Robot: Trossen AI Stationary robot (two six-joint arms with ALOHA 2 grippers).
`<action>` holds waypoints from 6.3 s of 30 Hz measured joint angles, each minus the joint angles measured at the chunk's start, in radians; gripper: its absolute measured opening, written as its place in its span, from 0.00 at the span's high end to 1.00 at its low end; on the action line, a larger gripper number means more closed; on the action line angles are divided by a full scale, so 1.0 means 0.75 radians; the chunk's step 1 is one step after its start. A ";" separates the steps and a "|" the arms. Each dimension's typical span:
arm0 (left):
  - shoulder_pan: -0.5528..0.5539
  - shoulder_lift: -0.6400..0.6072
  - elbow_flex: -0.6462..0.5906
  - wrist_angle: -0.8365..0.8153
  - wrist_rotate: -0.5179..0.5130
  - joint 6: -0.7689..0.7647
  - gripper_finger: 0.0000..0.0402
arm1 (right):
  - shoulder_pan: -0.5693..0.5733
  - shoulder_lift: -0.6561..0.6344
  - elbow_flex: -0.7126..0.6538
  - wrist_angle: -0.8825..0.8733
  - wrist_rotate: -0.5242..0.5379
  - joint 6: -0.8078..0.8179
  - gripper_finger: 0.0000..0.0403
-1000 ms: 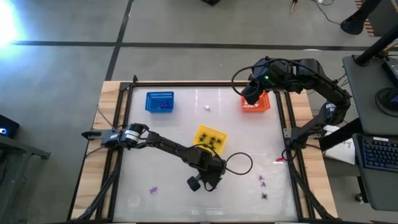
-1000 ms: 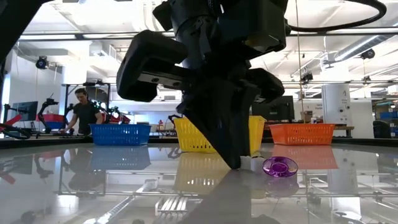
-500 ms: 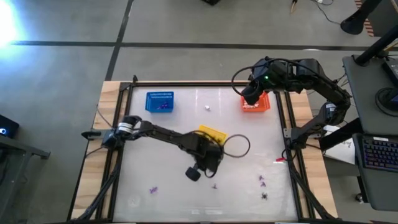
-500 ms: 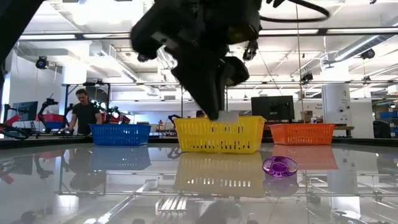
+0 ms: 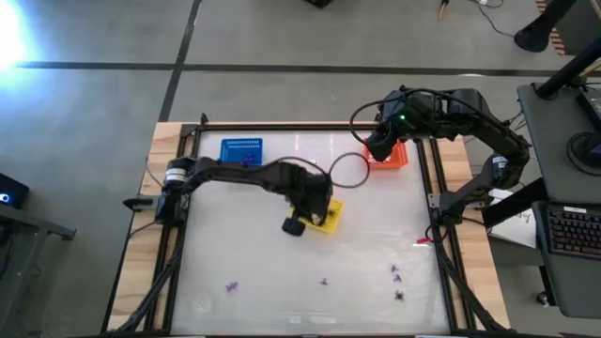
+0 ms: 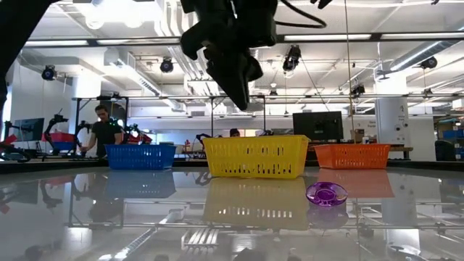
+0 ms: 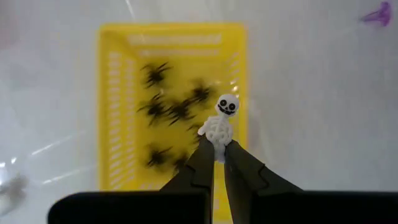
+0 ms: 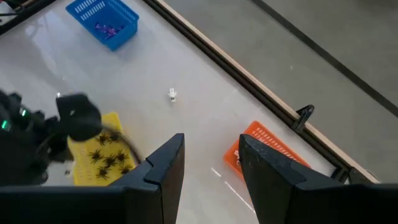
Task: Sort Halloween decoration
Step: Put the white skeleton toy into the orange bin
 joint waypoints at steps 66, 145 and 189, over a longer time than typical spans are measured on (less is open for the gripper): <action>0.614 -0.279 -0.001 0.339 0.125 0.312 1.00 | -0.354 0.003 -0.955 1.386 -0.587 0.364 0.64; 0.631 -0.261 -0.001 0.426 0.109 0.274 0.85 | -0.402 0.011 -1.065 1.660 -0.643 0.354 0.96; 0.735 -0.275 0.072 0.052 -0.100 0.267 0.63 | -0.684 0.007 -1.295 0.685 -0.347 0.040 0.96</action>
